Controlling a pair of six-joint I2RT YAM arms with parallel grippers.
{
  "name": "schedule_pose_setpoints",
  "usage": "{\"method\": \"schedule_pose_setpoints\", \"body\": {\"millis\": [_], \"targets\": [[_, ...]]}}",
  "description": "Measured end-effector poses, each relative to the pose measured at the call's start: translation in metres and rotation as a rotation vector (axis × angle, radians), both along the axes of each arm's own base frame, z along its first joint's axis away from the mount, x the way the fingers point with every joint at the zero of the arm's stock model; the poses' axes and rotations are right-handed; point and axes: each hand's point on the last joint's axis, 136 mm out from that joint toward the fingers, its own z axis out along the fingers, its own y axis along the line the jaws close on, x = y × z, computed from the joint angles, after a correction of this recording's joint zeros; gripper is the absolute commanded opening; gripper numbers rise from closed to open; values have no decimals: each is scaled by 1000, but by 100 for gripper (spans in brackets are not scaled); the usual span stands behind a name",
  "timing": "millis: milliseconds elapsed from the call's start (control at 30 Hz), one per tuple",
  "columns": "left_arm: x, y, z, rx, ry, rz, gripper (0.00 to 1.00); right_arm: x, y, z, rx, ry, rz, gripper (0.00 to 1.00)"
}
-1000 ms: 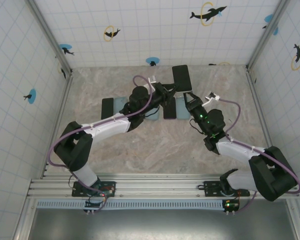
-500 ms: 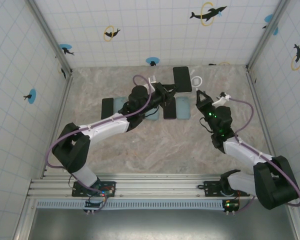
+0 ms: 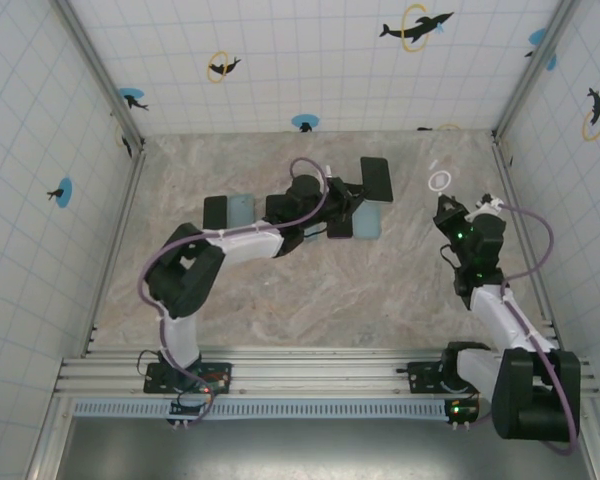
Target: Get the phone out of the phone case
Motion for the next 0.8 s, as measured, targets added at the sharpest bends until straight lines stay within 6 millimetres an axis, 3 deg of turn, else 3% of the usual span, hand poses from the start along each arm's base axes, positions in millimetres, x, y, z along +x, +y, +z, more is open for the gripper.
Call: {"method": "schedule_pose_setpoints", "body": {"millis": [167,400,800], "targets": [[6,-21,-41,43,41,-25,4,-9,-21,-25,11,54,-36,7],[11,-60,-86,74,84,-69,5,-8,-23,-43,31,108,-16,7],[11,-85,-134,161,157,-80,8,-4,-21,-67,45,169,4,8]]}}
